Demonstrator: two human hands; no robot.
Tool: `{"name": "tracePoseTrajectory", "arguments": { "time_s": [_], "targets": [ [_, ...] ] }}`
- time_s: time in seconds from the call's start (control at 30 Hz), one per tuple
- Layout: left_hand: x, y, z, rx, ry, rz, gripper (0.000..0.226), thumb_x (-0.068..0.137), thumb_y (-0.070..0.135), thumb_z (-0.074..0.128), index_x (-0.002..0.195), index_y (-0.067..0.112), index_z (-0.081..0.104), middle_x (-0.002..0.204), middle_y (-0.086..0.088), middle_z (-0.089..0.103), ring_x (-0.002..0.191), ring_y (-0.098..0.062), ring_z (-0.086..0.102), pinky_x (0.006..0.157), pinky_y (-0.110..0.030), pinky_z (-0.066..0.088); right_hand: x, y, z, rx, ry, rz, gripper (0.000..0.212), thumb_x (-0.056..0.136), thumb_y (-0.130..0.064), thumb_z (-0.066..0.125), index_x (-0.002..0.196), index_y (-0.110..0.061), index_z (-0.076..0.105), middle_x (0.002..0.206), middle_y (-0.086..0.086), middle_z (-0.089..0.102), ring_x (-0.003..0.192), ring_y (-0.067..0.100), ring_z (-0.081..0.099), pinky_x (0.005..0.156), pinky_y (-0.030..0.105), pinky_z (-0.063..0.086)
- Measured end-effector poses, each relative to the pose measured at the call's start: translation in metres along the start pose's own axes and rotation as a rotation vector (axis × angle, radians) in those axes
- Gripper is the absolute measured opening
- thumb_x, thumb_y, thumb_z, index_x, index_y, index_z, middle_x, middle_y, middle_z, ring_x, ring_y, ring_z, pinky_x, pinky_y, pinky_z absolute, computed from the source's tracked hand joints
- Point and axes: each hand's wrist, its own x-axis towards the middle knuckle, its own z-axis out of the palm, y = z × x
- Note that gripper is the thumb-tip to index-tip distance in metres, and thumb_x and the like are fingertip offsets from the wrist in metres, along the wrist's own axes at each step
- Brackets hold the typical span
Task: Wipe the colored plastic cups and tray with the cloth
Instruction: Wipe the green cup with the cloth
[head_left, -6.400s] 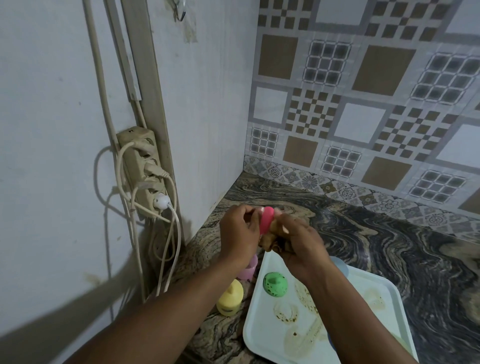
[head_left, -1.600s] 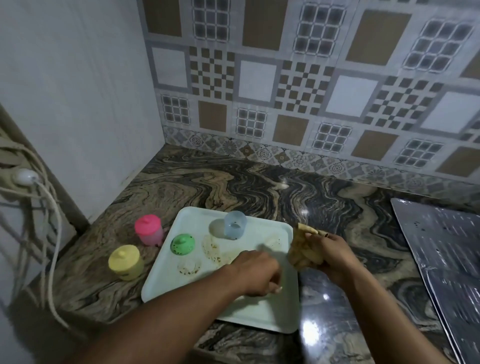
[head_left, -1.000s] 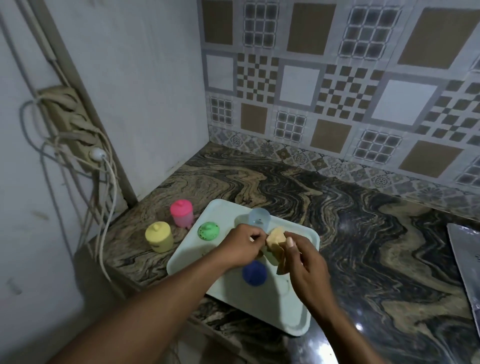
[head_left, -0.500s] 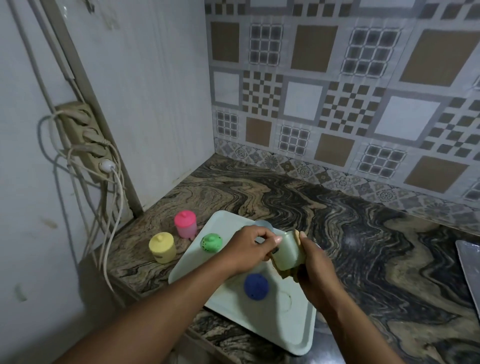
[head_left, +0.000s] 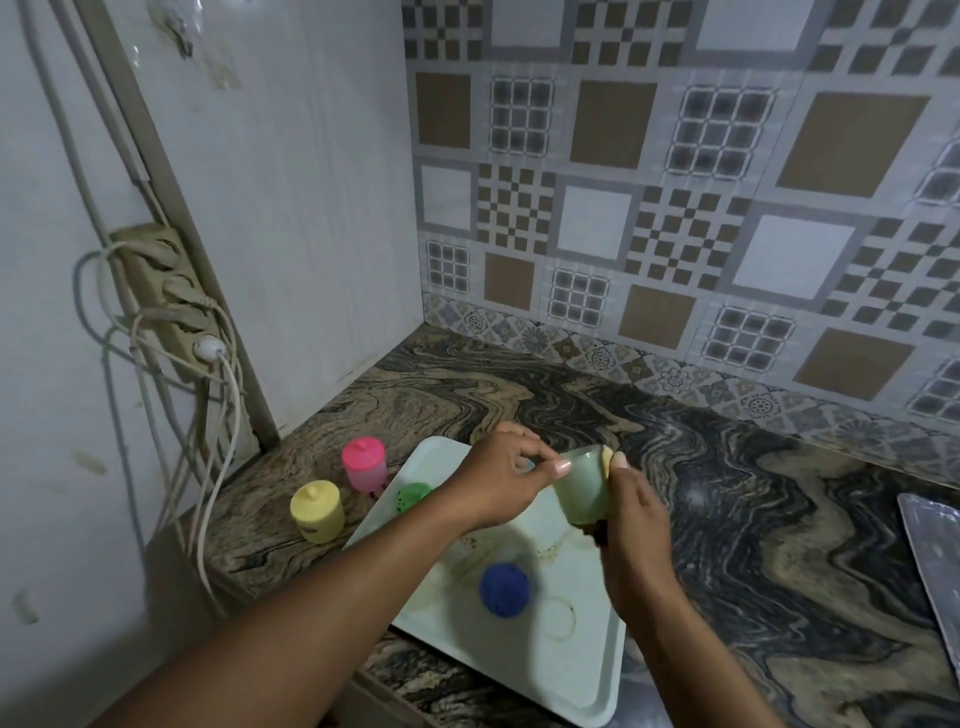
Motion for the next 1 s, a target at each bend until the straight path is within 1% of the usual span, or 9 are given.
{"name": "tracePoseTrajectory", "arguments": {
  "time_s": [0.07, 0.13, 0.2, 0.3, 0.4, 0.5, 0.6, 0.83, 1.0],
  "targets": [
    [-0.001, 0.008, -0.002, -0.108, -0.012, -0.049, 0.030, 0.088, 0.053, 0.069, 0.089, 0.025, 0.077, 0.114, 0.000, 0.065, 0.100, -0.018, 0.068, 0.090, -0.038, 0.058, 0.002, 0.003, -0.004, -0.267, -0.017, -0.367, 0.026, 0.102, -0.042, 0.054, 0.103, -0.021, 0.068, 0.090, -0.003, 0.069, 0.079, 0.015, 0.062, 0.067, 0.034, 0.050],
    [-0.002, 0.014, 0.000, -0.208, -0.022, -0.071, 0.027, 0.091, 0.042, 0.071, 0.090, 0.016, 0.078, 0.100, -0.007, 0.074, 0.089, -0.021, 0.073, 0.085, -0.037, 0.061, 0.002, 0.004, -0.005, -0.389, -0.034, -0.509, 0.025, 0.102, -0.043, 0.051, 0.109, -0.026, 0.067, 0.097, -0.007, 0.071, 0.086, 0.010, 0.066, 0.070, 0.028, 0.052],
    [-0.002, 0.012, 0.003, -0.203, 0.001, -0.010, 0.015, 0.093, 0.026, 0.071, 0.092, 0.012, 0.077, 0.100, -0.005, 0.073, 0.090, -0.021, 0.072, 0.086, -0.035, 0.061, 0.001, -0.002, 0.000, -0.229, -0.013, -0.292, 0.031, 0.103, -0.046, 0.047, 0.107, -0.023, 0.068, 0.096, -0.001, 0.070, 0.082, 0.015, 0.063, 0.067, 0.031, 0.049],
    [-0.005, 0.001, 0.005, -0.211, 0.016, 0.009, 0.010, 0.093, 0.019, 0.071, 0.094, 0.011, 0.077, 0.118, 0.002, 0.068, 0.100, -0.024, 0.070, 0.089, -0.037, 0.060, 0.005, -0.017, 0.000, 0.156, -0.125, 0.333, 0.041, 0.104, -0.045, 0.045, 0.113, -0.012, 0.068, 0.102, 0.017, 0.072, 0.082, 0.027, 0.066, 0.070, 0.038, 0.049],
    [-0.008, -0.005, 0.005, -0.352, -0.013, -0.064, 0.009, 0.095, 0.017, 0.068, 0.090, 0.014, 0.075, 0.123, 0.000, 0.066, 0.101, -0.022, 0.072, 0.087, -0.035, 0.060, 0.008, -0.019, 0.000, 0.273, -0.149, 0.468, 0.041, 0.102, -0.043, 0.051, 0.114, -0.007, 0.066, 0.100, 0.019, 0.072, 0.078, 0.029, 0.068, 0.067, 0.038, 0.051],
    [-0.008, 0.003, 0.008, -0.543, -0.022, -0.183, 0.009, 0.096, 0.023, 0.067, 0.102, 0.021, 0.074, 0.120, -0.005, 0.067, 0.103, -0.021, 0.071, 0.090, -0.036, 0.059, 0.007, -0.013, 0.006, -0.027, 0.050, 0.006, 0.035, 0.101, -0.043, 0.054, 0.108, -0.013, 0.070, 0.090, 0.007, 0.070, 0.079, 0.025, 0.063, 0.063, 0.033, 0.047],
    [-0.001, 0.020, 0.012, -0.793, -0.003, -0.346, 0.026, 0.097, 0.031, 0.065, 0.111, 0.009, 0.069, 0.114, -0.017, 0.069, 0.098, -0.029, 0.069, 0.091, -0.047, 0.059, 0.002, -0.008, 0.005, -0.528, 0.035, -0.581, 0.027, 0.099, -0.046, 0.054, 0.107, -0.025, 0.068, 0.094, -0.009, 0.069, 0.086, 0.006, 0.064, 0.069, 0.025, 0.049],
    [-0.007, 0.019, 0.022, -0.687, 0.065, -0.282, 0.036, 0.093, 0.024, 0.071, 0.108, -0.009, 0.067, 0.114, -0.020, 0.071, 0.104, -0.021, 0.069, 0.088, -0.037, 0.060, 0.010, -0.001, 0.002, -0.283, 0.030, -0.320, 0.046, 0.093, -0.061, 0.046, 0.101, -0.024, 0.071, 0.085, -0.005, 0.069, 0.076, 0.009, 0.058, 0.068, 0.036, 0.046],
    [-0.008, 0.018, 0.021, -0.649, 0.067, -0.189, 0.024, 0.086, 0.018, 0.078, 0.071, 0.007, 0.063, 0.108, -0.012, 0.073, 0.098, -0.020, 0.071, 0.090, -0.043, 0.060, 0.009, -0.003, 0.003, -0.318, 0.025, -0.395, 0.040, 0.096, -0.056, 0.049, 0.098, -0.022, 0.071, 0.085, -0.002, 0.071, 0.076, 0.012, 0.060, 0.067, 0.033, 0.046]
  ]
}}
